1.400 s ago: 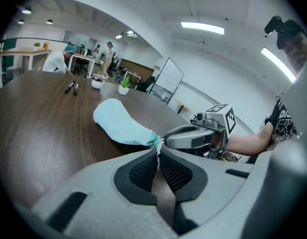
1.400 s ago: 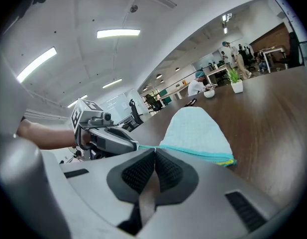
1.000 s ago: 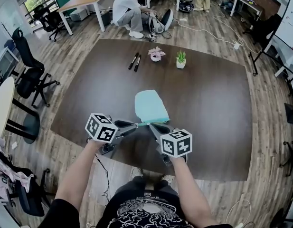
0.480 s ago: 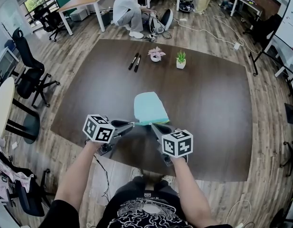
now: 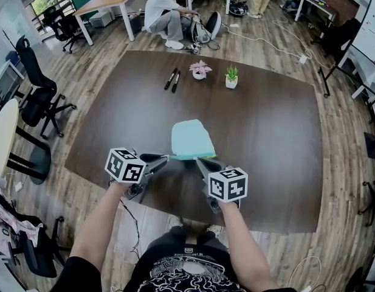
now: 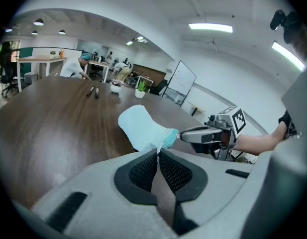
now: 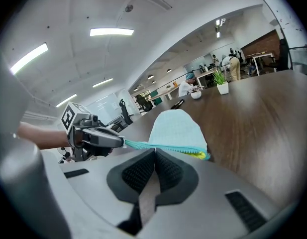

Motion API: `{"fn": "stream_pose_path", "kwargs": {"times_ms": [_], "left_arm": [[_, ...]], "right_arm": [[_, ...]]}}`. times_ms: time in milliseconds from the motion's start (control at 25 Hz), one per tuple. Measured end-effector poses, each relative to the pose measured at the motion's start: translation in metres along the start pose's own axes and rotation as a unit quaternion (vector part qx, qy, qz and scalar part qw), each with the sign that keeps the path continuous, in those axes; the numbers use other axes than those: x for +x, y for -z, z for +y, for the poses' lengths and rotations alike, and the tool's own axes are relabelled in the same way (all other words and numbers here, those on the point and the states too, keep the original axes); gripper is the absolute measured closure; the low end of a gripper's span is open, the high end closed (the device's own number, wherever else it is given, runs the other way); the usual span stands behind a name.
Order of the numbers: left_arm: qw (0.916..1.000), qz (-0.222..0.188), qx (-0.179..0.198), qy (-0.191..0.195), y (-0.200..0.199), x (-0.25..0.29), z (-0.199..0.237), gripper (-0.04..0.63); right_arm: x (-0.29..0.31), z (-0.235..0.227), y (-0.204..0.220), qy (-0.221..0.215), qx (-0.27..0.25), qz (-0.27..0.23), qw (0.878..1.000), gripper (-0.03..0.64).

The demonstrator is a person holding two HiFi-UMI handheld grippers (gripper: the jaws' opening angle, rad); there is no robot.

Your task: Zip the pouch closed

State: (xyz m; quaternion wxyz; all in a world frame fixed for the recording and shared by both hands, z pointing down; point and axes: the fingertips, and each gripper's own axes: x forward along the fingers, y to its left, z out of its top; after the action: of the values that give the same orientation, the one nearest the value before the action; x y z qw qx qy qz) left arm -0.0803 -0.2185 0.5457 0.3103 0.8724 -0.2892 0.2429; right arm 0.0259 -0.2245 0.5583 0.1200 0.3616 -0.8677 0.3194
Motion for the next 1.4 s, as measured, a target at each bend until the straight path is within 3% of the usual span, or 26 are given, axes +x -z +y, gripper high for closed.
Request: {"fn": "stream_pose_path", "kwargs": {"times_ms": [1400], "left_arm": [[0.9971,-0.022,-0.024,-0.069,0.009,-0.015,0.029,0.572]], "right_arm": [[-0.010,-0.020,0.002,0.032,0.016,-0.008,0.999,0.615]]}}
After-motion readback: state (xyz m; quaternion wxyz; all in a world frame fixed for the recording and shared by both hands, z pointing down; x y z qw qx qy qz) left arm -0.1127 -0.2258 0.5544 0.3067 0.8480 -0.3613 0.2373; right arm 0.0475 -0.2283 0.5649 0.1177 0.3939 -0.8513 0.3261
